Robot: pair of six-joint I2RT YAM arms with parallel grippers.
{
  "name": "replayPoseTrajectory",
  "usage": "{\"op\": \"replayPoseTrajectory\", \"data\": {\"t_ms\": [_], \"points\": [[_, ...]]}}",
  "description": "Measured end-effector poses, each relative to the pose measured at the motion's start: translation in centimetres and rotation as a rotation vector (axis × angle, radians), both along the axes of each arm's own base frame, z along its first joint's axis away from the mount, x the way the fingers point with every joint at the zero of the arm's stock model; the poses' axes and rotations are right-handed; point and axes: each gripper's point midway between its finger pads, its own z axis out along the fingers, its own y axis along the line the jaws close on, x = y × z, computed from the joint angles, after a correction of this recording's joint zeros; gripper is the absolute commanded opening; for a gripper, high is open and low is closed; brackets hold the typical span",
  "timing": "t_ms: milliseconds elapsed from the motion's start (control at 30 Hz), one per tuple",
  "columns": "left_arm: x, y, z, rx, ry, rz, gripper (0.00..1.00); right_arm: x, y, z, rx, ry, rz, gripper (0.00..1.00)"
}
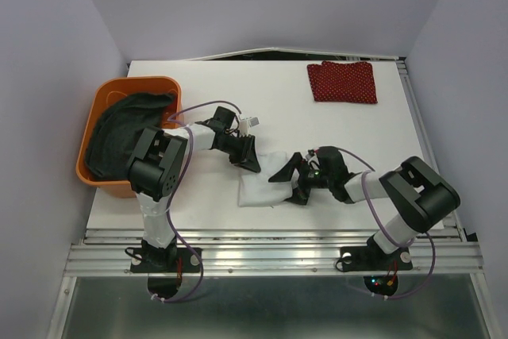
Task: Fold and stack the skirts
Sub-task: Neatly place the folded skirt to the corner
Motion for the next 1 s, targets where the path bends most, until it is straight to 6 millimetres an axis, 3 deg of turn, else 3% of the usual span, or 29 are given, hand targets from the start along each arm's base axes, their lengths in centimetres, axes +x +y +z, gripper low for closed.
{"op": "replayPoseTrajectory", "data": {"t_ms": [233, 633, 1000], "points": [[0.0, 0.0, 0.0, 0.000, -0.001, 0.000, 0.31, 0.7, -0.8, 0.1, -0.048, -0.071, -0.061, 1.00], [0.1, 0.1, -0.1, 0.003, -0.007, -0.003, 0.28, 5.0, -1.8, 0.2, -0.100, -0.191, -0.068, 1.00], [0.2, 0.1, -0.2, 0.009, 0.002, -0.001, 0.25, 4.8, -1.6, 0.0, -0.214, -0.348, 0.232, 1.00]]}}
